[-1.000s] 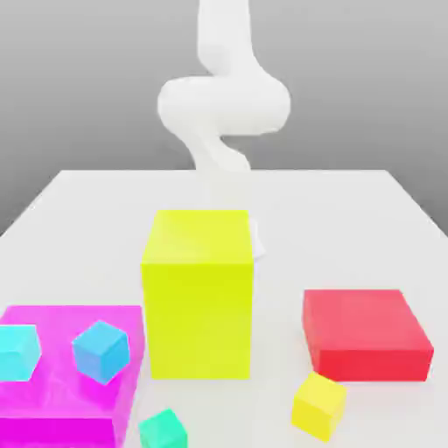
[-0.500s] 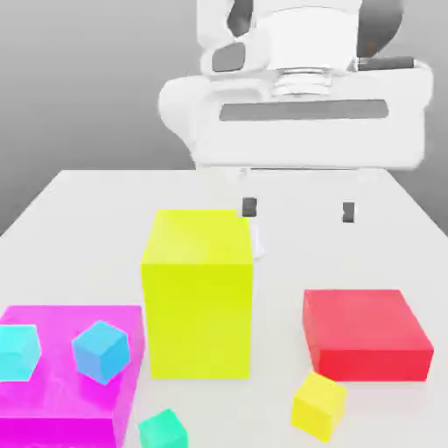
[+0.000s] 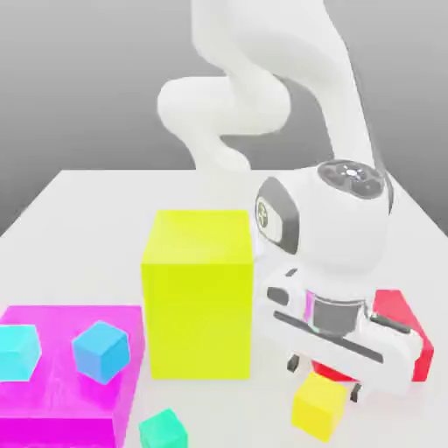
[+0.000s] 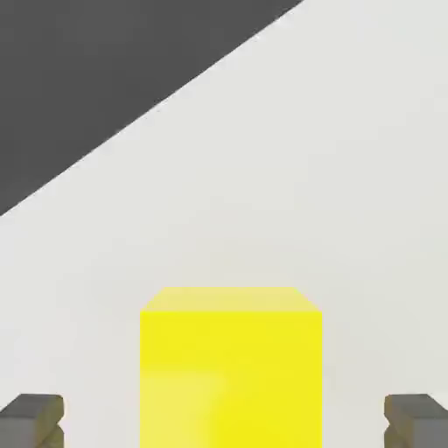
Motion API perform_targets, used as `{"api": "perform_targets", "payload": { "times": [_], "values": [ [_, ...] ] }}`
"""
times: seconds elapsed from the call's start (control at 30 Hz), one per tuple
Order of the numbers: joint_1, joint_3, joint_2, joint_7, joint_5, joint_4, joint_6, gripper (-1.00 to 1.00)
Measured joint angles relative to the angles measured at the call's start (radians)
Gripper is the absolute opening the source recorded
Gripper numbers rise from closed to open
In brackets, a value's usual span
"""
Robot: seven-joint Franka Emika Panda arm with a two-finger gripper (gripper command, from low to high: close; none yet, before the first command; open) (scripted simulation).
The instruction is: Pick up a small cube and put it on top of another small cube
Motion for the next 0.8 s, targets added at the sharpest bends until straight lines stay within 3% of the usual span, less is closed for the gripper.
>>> {"api": "perform_targets", "payload": {
  "times": [0.03, 0.23, 0.47, 0.8],
  "values": [
    [0.01, -0.013, 0.021, 0.008, -0.01, 0.004, 0.016, -1.0],
    [0.013, -0.017, 0.031, 0.014, -0.018, 0.006, 0.026, -1.0],
    [-0.056, 0.059, -0.147, -0.106, 0.078, -0.023, -0.121, -1.0],
    [-0.348, -0.138, -0.282, -0.425, 0.154, 0.079, -0.353, -1.0]
  ]
}}
